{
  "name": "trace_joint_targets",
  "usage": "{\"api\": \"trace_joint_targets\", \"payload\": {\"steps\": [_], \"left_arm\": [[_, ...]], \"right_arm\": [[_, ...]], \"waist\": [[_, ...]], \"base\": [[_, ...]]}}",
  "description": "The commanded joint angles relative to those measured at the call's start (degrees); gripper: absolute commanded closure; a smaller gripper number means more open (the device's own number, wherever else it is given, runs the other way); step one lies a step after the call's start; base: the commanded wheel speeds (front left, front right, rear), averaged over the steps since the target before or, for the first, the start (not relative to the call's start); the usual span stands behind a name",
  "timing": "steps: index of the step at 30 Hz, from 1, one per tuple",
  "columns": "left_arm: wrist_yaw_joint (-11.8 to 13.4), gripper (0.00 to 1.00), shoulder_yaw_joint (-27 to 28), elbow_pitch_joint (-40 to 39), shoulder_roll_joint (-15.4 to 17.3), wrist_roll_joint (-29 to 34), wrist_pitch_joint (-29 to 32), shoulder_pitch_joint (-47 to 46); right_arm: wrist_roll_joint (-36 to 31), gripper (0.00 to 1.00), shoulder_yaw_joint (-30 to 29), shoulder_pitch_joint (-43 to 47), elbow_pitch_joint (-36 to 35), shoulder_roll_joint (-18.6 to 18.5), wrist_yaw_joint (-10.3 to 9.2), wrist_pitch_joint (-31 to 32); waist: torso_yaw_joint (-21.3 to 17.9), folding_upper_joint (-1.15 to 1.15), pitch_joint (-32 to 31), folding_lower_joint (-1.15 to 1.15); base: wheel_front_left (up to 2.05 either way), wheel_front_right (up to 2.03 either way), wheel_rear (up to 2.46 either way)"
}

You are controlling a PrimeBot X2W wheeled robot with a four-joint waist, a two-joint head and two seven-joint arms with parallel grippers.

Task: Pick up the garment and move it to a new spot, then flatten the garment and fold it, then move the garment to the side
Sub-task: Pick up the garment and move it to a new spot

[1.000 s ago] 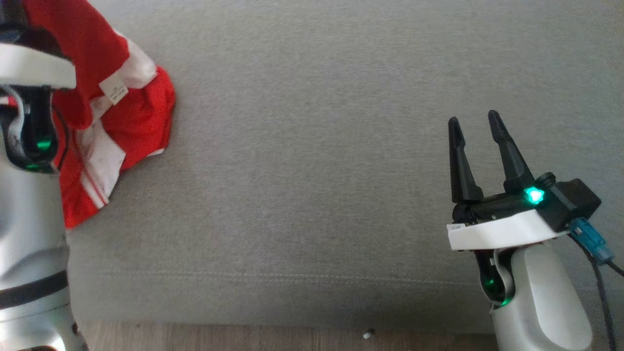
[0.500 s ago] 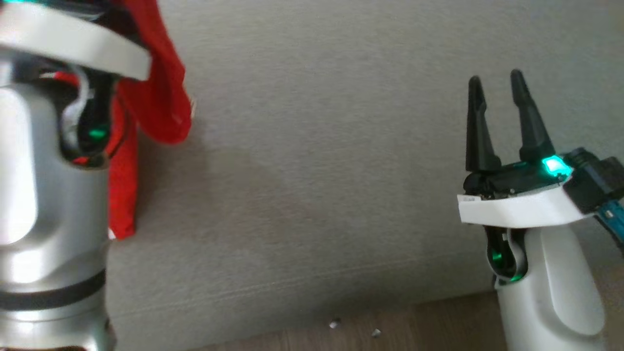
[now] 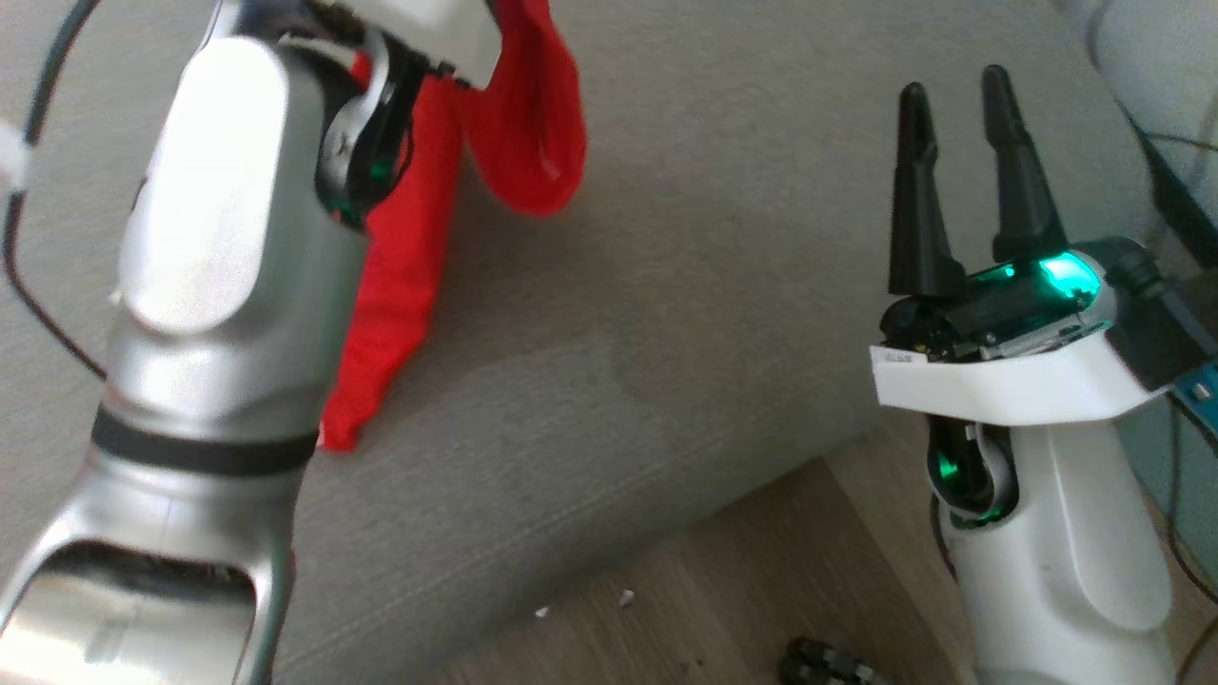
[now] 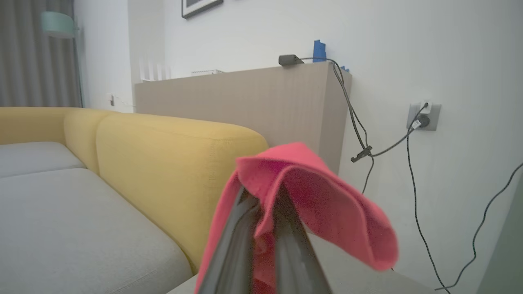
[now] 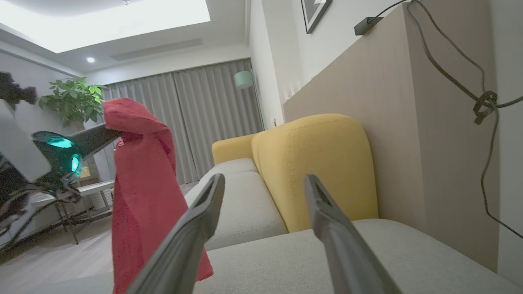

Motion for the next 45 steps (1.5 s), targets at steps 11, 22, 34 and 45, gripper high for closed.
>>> {"api": "trace_joint_targets", "payload": {"steps": [11,22,34,45], "left_arm": [[-1.1,0.00,-8.7,20.1,0.2,-2.3,-5.5,-8.4],[3.2,0.00,-3.1,19.2,4.3,-6.9,-14.4,1.7],[3.7,0.00,5.1,-1.8,6.1,-9.1,-15.1,32.4],[1.9,0.00,8.3,-8.4,1.4,-6.4,-15.2,42.7]], "right_arm": [[2.0,0.00,2.4,-1.4,-2.8,0.0,0.42,-0.5],[-3.9,0.00,-2.0,1.0,-0.5,0.0,0.42,-0.5],[-9.5,0.00,-6.1,7.7,3.6,0.0,0.42,-0.5],[-10.2,0.00,-6.1,9.7,4.6,0.0,0.42,-0.5]], "waist": [[-3.4,0.00,4.2,0.00],[8.9,0.00,-1.2,0.00],[20.1,0.00,-8.2,0.00],[22.9,0.00,-9.9,0.00]], "base": [[0.00,0.00,0.00],[0.00,0.00,0.00],[0.00,0.00,0.00],[0.00,0.00,0.00]]}}
